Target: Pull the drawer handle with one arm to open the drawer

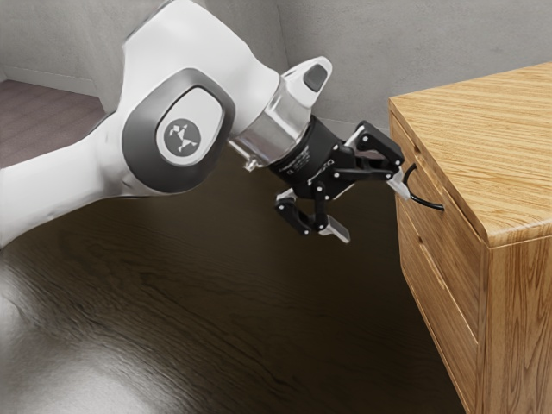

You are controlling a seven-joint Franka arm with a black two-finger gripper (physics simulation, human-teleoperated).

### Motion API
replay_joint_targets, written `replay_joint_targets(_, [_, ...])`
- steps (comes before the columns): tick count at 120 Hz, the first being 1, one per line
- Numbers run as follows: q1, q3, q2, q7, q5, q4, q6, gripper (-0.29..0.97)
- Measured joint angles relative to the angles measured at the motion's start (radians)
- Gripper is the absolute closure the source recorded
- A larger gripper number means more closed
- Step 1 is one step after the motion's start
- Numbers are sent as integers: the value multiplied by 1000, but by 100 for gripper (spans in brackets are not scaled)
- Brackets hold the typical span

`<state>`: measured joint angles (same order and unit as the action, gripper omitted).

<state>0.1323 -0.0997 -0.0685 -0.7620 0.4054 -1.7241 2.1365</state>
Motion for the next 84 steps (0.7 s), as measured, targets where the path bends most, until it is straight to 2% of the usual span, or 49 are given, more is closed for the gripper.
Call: replay_joint_targets(84, [-26, -2, 63, -5, -3, 67, -11, 0])
